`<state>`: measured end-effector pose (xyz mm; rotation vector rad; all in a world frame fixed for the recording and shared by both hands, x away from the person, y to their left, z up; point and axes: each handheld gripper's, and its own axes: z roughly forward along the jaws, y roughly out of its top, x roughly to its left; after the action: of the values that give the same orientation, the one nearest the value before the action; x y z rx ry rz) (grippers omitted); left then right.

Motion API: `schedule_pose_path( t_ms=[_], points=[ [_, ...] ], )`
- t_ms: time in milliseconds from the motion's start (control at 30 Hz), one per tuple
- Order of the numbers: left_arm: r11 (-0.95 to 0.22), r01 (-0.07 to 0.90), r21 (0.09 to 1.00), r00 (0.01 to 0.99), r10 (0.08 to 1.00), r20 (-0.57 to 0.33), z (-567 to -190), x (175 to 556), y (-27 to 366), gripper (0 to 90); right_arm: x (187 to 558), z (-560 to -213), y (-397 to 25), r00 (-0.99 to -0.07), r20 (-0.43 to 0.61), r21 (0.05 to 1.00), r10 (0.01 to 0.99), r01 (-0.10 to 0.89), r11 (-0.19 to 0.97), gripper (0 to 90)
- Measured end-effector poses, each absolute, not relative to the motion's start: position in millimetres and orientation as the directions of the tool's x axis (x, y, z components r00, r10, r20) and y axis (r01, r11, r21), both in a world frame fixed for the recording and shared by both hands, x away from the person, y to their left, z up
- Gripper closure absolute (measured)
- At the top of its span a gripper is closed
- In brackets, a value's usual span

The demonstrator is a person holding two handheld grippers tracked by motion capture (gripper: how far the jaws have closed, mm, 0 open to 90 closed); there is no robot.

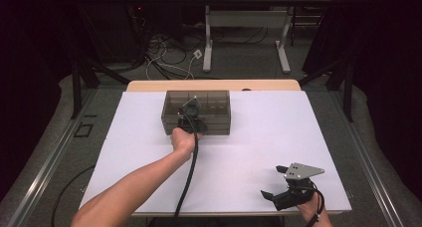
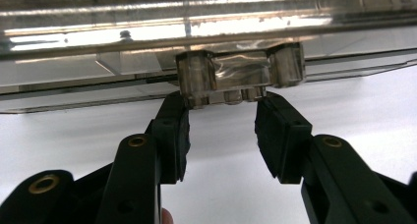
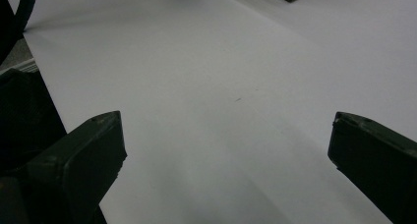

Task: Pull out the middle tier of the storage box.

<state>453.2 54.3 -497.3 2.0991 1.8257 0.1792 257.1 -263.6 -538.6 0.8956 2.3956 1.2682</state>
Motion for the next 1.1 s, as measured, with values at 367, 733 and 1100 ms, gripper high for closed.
schedule_pose_path(
  t_ms=[367,733,1100],
  points=[
    [-0.125,0.93,0.346,0.179,0.975,-0.129,-495,449,55,58.3,258,-540,-263,-0.763,0.038,0.822,0.645,0.391,0.414,0.3],
    [-0.103,0.936,0.338,0.155,0.979,-0.13,-495,458,53,51.8,258,-540,-263,-0.766,0.043,0.822,0.642,0.392,0.413,0.3],
    [-0.101,0.944,0.313,0.144,0.982,-0.119,-493,462,51,56.0,256,-537,-264,-0.77,0.066,0.816,0.635,0.408,0.41,0.3]
  ],
)
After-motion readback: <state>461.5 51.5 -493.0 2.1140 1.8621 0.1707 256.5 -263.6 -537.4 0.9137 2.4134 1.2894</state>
